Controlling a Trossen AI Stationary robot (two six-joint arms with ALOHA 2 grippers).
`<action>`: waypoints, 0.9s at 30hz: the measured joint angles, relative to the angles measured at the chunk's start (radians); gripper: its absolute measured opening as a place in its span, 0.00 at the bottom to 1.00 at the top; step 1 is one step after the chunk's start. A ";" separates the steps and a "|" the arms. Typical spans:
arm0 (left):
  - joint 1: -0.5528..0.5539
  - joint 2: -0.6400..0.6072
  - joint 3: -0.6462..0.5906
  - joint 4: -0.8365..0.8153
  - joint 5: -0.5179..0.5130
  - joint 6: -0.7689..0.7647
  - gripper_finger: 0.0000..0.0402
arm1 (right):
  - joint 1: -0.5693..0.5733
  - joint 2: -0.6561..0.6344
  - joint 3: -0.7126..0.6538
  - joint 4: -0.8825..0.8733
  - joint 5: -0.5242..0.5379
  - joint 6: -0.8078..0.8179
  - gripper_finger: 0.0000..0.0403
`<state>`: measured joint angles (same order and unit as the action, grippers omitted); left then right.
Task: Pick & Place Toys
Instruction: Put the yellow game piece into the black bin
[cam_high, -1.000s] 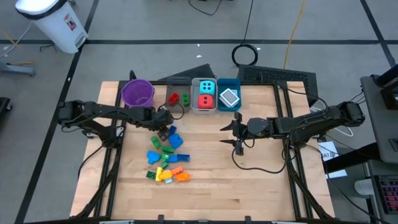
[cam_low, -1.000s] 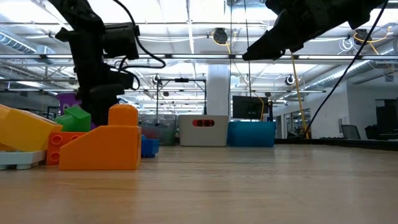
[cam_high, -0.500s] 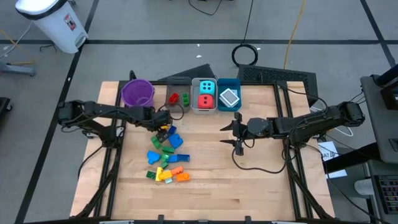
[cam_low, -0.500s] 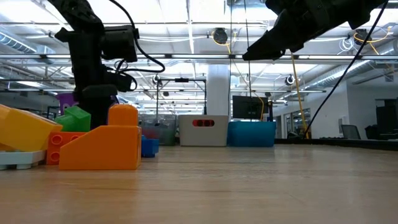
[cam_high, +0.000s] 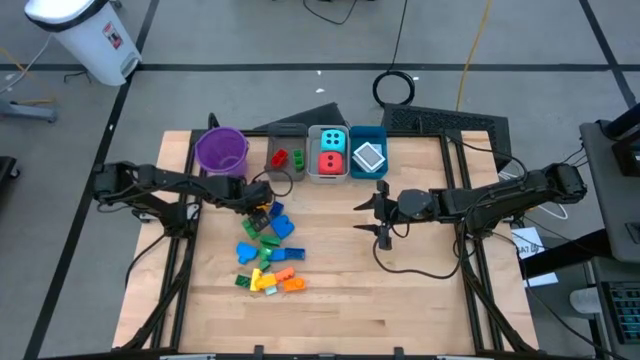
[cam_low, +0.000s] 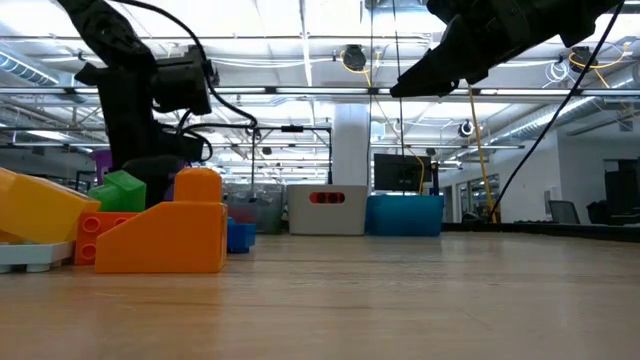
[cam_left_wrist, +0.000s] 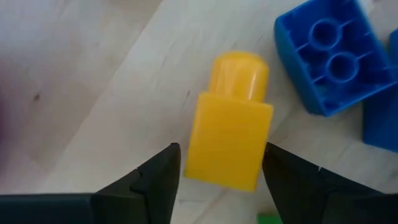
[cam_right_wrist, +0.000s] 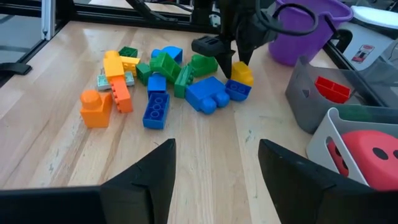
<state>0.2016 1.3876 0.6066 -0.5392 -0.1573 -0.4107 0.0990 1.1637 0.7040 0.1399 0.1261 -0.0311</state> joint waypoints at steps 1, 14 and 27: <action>0.000 0.000 -0.003 0.000 0.000 -0.001 0.54 | 0.000 0.000 0.000 0.003 0.000 0.000 0.50; 0.000 0.000 -0.009 0.102 -0.027 0.040 0.31 | 0.000 0.000 0.000 0.008 0.000 -0.008 0.50; -0.108 0.000 0.104 0.122 -0.034 0.038 0.31 | 0.000 0.000 0.000 0.014 0.001 -0.008 0.50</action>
<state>0.0939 1.3876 0.7107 -0.4170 -0.1914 -0.3723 0.0990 1.1633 0.7040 0.1539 0.1272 -0.0391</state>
